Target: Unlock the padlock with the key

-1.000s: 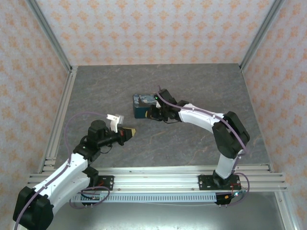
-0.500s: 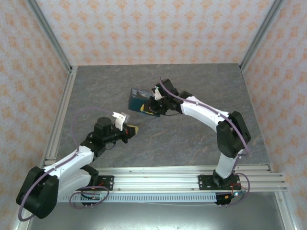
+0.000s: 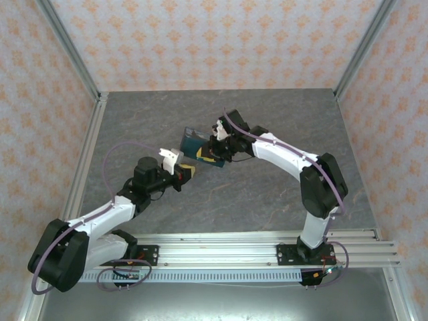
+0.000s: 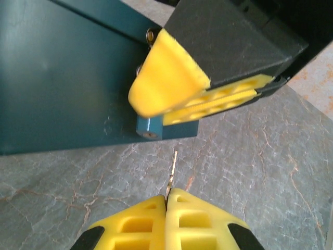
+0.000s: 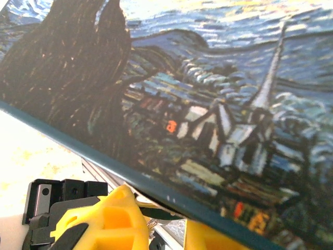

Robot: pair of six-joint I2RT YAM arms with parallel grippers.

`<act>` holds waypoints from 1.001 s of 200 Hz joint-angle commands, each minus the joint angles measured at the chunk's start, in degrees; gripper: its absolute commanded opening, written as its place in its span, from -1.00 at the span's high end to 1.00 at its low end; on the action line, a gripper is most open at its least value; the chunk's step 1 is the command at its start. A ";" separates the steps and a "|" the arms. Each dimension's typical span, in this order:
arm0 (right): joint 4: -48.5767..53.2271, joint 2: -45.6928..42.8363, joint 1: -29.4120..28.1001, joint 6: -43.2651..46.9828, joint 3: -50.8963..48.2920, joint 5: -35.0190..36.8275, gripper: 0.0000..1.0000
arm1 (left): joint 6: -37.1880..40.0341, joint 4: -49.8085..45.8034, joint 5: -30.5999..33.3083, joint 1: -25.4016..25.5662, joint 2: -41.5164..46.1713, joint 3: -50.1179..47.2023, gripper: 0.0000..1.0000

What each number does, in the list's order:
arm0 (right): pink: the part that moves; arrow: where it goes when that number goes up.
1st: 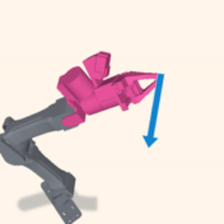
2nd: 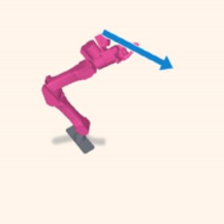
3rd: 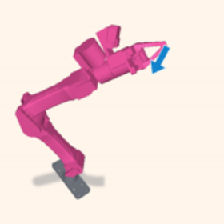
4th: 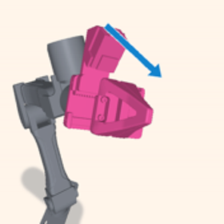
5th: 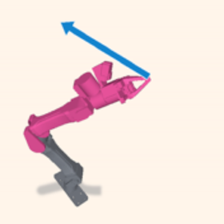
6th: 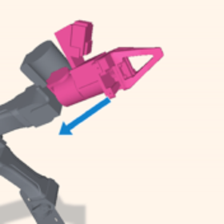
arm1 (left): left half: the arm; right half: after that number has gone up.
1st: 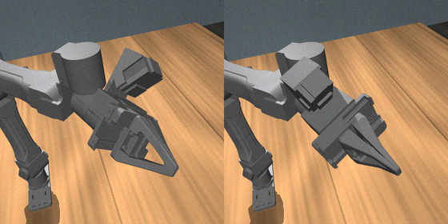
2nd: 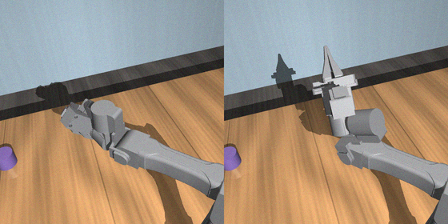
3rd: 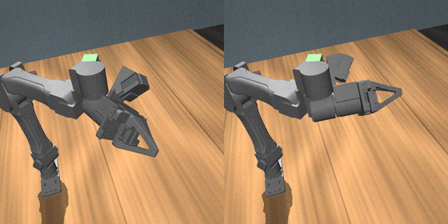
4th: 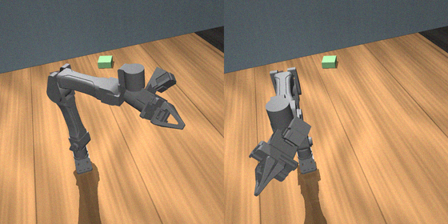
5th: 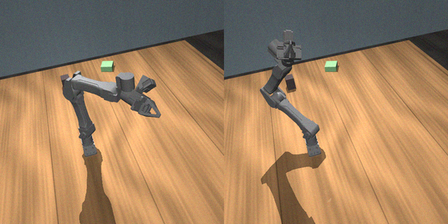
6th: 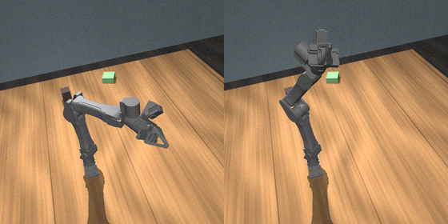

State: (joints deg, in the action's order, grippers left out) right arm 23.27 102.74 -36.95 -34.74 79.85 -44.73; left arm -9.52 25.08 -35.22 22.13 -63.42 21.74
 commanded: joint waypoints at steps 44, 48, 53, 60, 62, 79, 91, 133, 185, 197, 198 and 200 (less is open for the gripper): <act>-3.38 -0.61 0.68 -1.12 0.92 -2.68 1.00 | -2.39 7.82 -0.44 -1.37 -3.03 0.16 1.00; -3.38 -0.53 0.73 -1.16 0.85 -2.68 1.00 | -2.43 7.87 -0.53 -1.45 -2.98 0.08 1.00; -3.40 -0.61 0.74 -1.12 0.83 -2.73 1.00 | -2.56 7.87 -0.55 -1.55 -2.94 0.02 1.00; -3.37 -0.60 0.74 -1.14 0.70 -2.66 1.00 | -2.69 7.98 -0.79 -1.78 -2.81 -0.03 1.00; -3.40 -0.61 0.74 -1.12 0.73 -2.65 1.00 | -2.54 7.99 -0.87 -1.81 -2.84 -0.09 1.00; -3.39 -0.69 0.83 -1.12 0.65 -2.73 1.00 | -3.17 8.32 -1.57 -2.57 -2.85 -0.44 1.00; -3.39 -0.73 0.83 -1.16 0.57 -2.80 1.00 | -3.69 8.91 -2.11 -3.18 -2.78 -0.77 1.00; -3.97 -0.87 0.83 -1.55 0.29 -2.73 1.00 | -3.69 8.71 -3.09 -3.67 -2.89 -0.91 1.00; -5.05 -1.08 0.83 -2.17 -0.32 -2.87 1.00 | -4.23 10.03 -5.40 -3.66 -5.82 -0.56 1.00; -5.16 -1.16 0.83 -2.26 -0.40 -2.78 1.00 | -4.54 10.62 -5.98 -3.65 -6.45 -0.56 1.00; -5.16 -1.15 0.83 -2.26 -0.40 -2.76 1.00 | -4.58 10.61 -6.03 -3.66 -6.45 -0.51 1.00; -5.20 -1.14 0.83 -2.26 -0.47 -2.74 1.00 | -4.62 10.71 -6.12 -3.67 -6.63 -0.48 1.00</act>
State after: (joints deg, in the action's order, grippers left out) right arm 22.57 102.74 -36.16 -36.80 79.44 -46.33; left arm -13.58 32.60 -38.76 18.70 -68.82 21.28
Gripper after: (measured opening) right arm 0.160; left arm 0.048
